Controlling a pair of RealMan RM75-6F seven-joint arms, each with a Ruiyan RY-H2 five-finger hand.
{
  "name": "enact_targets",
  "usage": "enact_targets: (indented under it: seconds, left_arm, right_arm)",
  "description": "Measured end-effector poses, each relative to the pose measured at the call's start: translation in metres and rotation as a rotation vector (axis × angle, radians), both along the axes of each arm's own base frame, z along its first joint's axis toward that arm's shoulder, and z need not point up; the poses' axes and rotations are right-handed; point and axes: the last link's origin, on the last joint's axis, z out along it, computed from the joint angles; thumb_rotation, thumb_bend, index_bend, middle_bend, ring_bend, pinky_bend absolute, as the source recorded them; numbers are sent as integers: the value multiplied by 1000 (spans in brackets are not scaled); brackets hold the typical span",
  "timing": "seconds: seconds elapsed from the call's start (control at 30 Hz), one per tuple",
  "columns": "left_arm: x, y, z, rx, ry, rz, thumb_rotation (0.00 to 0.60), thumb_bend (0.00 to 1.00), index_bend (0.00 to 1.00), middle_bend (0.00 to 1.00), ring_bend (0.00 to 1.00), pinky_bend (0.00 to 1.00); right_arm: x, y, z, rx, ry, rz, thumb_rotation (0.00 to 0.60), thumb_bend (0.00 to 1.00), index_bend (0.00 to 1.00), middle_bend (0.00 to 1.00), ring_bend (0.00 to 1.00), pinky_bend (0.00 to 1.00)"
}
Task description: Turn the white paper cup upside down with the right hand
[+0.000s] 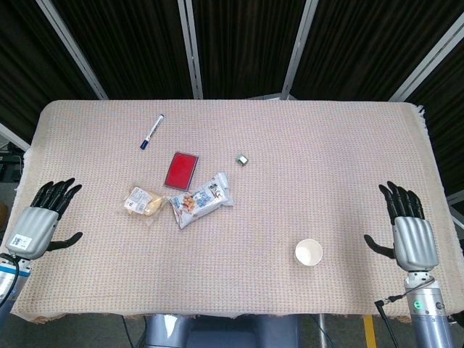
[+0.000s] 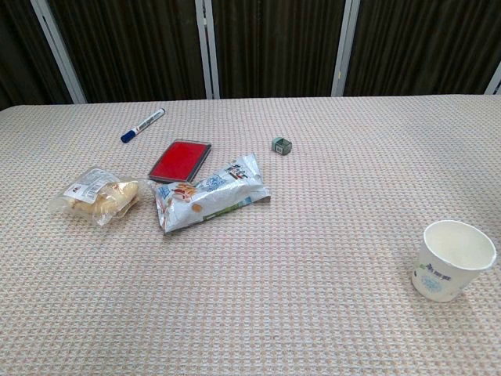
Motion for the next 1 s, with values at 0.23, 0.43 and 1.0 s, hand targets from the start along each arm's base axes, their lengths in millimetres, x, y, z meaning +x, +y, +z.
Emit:
enact_targets:
  seconds: [0.23,0.43,1.0]
  left_arm:
    - [0,0,0,0,0,0,600,157,0,0,0,0]
    - [0,0,0,-1,0,0,600,157,0,0,0,0]
    - [1,1,0,-5,1,1,600,159,0,0,0,0]
  right_arm:
    - [1,0,0,1,-3,3,600,96,39,0,0,0]
    - [6,3,1,7,-9,16,600,66,39,0,0,0]
    - [46,19,-24,256,-85,54,600,2,83,0,0,0]
